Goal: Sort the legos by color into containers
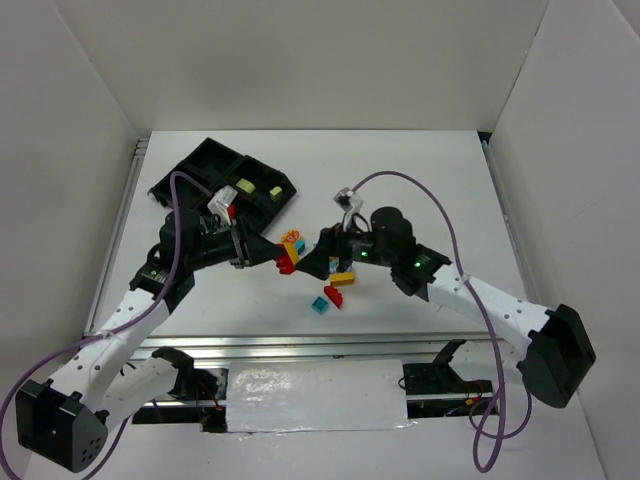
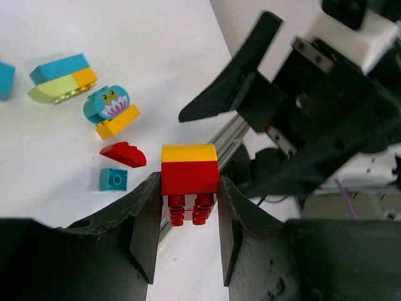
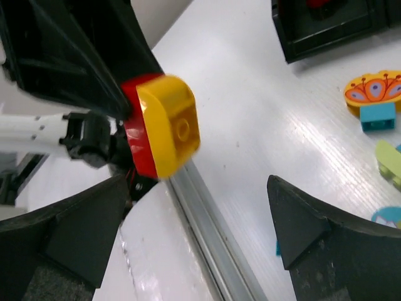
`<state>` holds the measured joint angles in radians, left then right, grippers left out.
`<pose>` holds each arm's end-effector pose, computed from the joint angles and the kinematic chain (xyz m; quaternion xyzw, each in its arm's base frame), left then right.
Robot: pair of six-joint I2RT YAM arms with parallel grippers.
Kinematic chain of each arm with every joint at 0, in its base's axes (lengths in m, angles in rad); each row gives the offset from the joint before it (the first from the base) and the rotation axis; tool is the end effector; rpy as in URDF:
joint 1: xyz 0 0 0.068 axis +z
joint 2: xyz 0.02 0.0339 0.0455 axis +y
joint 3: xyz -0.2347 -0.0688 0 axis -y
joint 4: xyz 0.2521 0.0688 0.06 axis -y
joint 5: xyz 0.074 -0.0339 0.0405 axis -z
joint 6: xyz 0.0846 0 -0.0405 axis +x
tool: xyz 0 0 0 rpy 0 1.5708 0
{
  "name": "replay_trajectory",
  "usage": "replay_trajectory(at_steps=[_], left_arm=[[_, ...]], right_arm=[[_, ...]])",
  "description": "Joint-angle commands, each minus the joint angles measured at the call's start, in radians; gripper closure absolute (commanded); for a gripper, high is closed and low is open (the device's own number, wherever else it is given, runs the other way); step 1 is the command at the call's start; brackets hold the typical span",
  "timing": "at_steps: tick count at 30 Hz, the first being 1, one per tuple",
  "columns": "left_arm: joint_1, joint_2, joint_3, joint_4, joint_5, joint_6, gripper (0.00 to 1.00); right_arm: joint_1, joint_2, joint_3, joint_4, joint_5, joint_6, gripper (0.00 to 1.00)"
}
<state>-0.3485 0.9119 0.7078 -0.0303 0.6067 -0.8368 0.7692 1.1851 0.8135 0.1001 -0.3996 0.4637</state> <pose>0.2419 -0.1392 0.2734 -0.0015 0.7716 -0.5248 0.3595 0.2176 0.2565 0.2546 -0.2374 0.7531 0.4717 0.3924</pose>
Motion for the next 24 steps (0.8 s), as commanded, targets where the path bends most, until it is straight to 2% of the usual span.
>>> replay_trajectory(at_steps=[1,6,11,17,21,24], left_arm=[[0.0,-0.018,0.05,0.053,0.122,0.12,1.0],[-0.004,-0.027,0.033,0.177,0.341,0.136,1.0],[-0.006,-0.054,0.029,0.222,0.402,0.117,1.0],[-0.015,-0.097,-0.024,0.386,0.47,0.024,1.0],[-0.029,-0.122,-0.047,0.461,0.479,-0.025,1.0],[-0.043,-0.116,-0.045,0.457,0.472,-0.018,1.0]], right_arm=[[-0.077,-0.125,-0.068,0.11,-0.355,-0.025,0.0],[-0.094,-0.194,-0.105,0.179,-0.501,-0.008,0.02],[-0.094,-0.168,-0.109,0.289,-0.542,0.061,0.08],[-0.087,-0.113,-0.088,0.383,-0.515,0.116,0.18],[-0.064,-0.087,-0.056,0.383,-0.484,0.115,0.19],[-0.047,-0.071,-0.045,0.429,-0.505,0.139,0.22]])
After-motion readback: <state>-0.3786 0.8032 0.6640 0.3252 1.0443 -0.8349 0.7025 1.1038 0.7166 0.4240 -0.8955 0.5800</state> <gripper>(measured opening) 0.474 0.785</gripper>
